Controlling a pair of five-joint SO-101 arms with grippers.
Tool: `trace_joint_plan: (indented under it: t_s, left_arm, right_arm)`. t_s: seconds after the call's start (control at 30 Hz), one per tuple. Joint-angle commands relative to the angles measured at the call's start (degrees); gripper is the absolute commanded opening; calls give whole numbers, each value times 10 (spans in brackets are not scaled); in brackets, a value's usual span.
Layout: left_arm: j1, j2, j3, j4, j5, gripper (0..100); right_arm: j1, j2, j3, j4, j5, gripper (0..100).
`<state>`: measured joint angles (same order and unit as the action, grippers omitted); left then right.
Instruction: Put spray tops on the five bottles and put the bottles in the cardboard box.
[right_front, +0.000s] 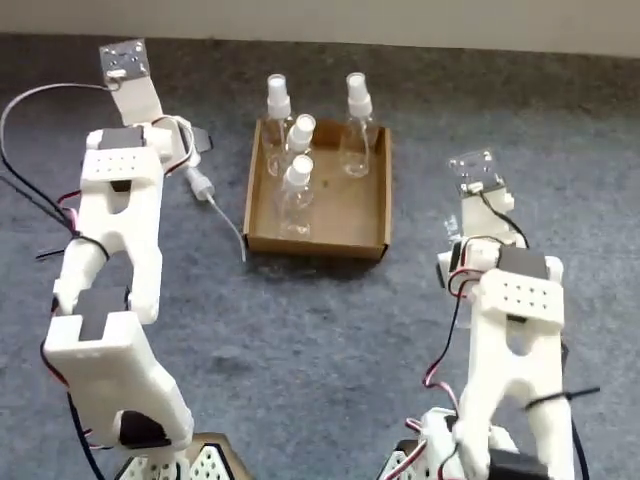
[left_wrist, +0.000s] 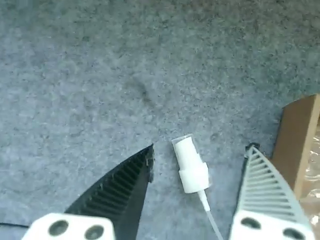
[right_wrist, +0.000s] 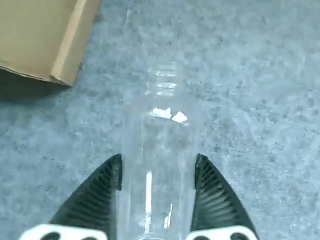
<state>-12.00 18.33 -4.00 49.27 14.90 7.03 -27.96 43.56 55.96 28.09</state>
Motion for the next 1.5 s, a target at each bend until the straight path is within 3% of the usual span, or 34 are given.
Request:
trace_joint_plan:
  t_s: [0.0, 0.17, 0.43, 0.87, 1.33, 1.47]
  left_arm:
    - [21, 25, -28, -34, 33, 221]
    - [29, 78, -44, -40, 69, 221]
    - [29, 156, -94, -39, 85, 218]
    - [28, 194, -187, 110, 85, 216]
    - [23, 190, -203, 135, 76, 46]
    - [9, 175, -227, 174, 40, 3]
  right_arm:
    - [6, 66, -4, -51, -6, 5]
    - [6, 133, -4, -116, -57, 5]
    - [6, 162, -4, -129, -59, 5]
    - [20, 162, 1, -139, -57, 10]
    - [22, 157, 2, -133, -56, 10]
    - [23, 157, -3, -71, -56, 11]
